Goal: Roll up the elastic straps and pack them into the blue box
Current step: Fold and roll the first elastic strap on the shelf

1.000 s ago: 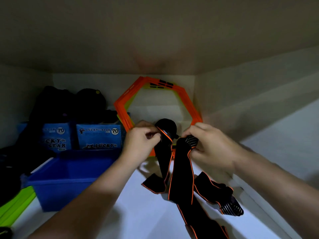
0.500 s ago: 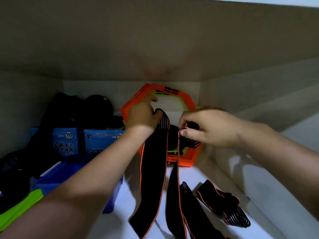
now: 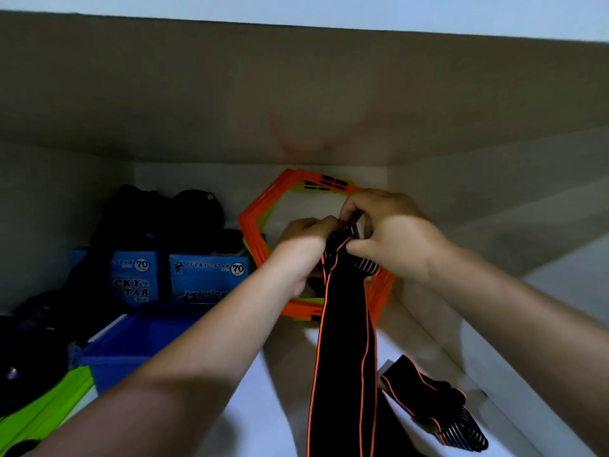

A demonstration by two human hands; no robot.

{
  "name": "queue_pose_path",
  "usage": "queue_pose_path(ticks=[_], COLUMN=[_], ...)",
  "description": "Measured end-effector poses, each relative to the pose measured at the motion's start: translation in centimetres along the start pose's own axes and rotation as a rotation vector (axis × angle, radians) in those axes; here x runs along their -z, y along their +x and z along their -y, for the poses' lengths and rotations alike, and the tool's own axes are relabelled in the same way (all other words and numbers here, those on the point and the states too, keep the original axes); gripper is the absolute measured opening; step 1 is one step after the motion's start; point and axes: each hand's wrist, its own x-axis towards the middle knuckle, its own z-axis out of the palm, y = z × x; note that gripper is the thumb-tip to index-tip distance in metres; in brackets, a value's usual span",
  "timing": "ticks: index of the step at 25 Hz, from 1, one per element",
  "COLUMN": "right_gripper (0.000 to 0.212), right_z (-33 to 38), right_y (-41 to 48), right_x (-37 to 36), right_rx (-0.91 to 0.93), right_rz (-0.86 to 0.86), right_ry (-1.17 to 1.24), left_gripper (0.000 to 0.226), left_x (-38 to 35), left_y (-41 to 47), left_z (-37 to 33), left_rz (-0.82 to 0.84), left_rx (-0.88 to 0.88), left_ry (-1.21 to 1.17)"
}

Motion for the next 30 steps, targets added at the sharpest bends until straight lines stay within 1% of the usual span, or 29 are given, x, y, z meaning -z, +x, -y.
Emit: queue_pose_path(ticks=[1,3,5,6,7,8,9,10,11,13,15,17,19,21,24,26,27,28,29,30], right_gripper=[0.035,0.040,0.032,0.027,0.025,0.025,0.025,0.025,0.025,0.029,0.033,0.029,0.023,0.020,0.023,0.027,0.029,0.030,0.034,0.040], right_z=[-0.1,-0.3,-0.3,-0.3,-0.2,-0.1,0.0,0.0,-0.1,-0.9,-1.6,-1.5,-0.6,0.0,0.0,-0.1,0.0,0.1,0.1,0.0], right_y=[0.0,0.0,0.2,0.3,0.3,0.3,0.2,0.1,-0.2,-0.9,-2.0,-2.9,-3.5,-3.4,-3.2,-2.9,-2.7,-2.5,-2.3,-2.3], right_x=[-0.3,-0.5,-0.2,0.1,0.2,0.3,0.3,0.2,0.0,-0.2,-0.7,-2.0,-3.3,-3.9,-3.0,-2.5,-2.4,-2.4,-2.5,-2.6], right_rx=[0.018,-0.027,-0.101,-0.125,-0.136,-0.122,-0.086,-0.038,0.001,-0.016,-0.106,-0.150,-0.131,-0.130,-0.151,-0.150,-0.147,-0.159,-0.204,-0.279], right_rz=[-0.024,-0.032,-0.014,-0.012,-0.012,-0.021,-0.034,-0.039,-0.032,0.007,0.057,0.061,-0.004,-0.094,-0.157,-0.135,-0.125,-0.113,-0.099,-0.074], right_ry=[-0.029,-0.008,0.007,-0.039,-0.102,-0.154,-0.178,-0.165,-0.120,0.009,0.087,0.132,0.169,0.146,-0.032,-0.174,-0.207,-0.177,-0.044,0.175], left_gripper=[0.029,0.026,0.022,0.018,0.017,0.022,0.031,0.038,0.042,0.045,0.045,0.037,0.029,0.028,0.031,0.032,0.033,0.033,0.033,0.032], left_x=[-0.2,-0.5,-0.3,0.0,0.4,0.8,0.9,1.0,0.8,0.6,0.6,0.6,-0.1,-0.7,-0.5,0.0,0.2,0.3,0.3,0.2], left_y=[-0.3,-0.7,-0.9,-1.1,-1.4,-1.6,-1.6,-1.5,-1.4,-1.2,-1.1,-0.5,-0.5,-0.8,-1.4,-1.4,-1.3,-1.2,-1.2,-1.3], left_z=[-0.2,-0.5,-0.6,-0.3,0.1,0.6,1.0,1.5,1.5,1.7,2.2,2.8,2.8,2.5,2.3,2.3,2.2,2.2,2.0,1.8], left_rz=[0.048,0.091,0.126,0.190,0.278,0.340,0.349,0.305,0.244,0.104,-0.017,-0.022,-0.010,-0.021,0.004,0.034,0.044,0.037,0.006,-0.048], left_rx=[0.012,0.033,0.064,0.026,-0.048,-0.144,-0.239,-0.321,-0.362,-0.335,-0.268,-0.244,-0.243,-0.271,-0.427,-0.532,-0.560,-0.569,-0.552,-0.505], left_ry=[-0.003,0.042,0.027,0.015,0.039,0.126,0.205,0.249,0.226,0.065,-0.063,-0.116,-0.137,-0.086,0.089,0.215,0.261,0.268,0.230,0.148])
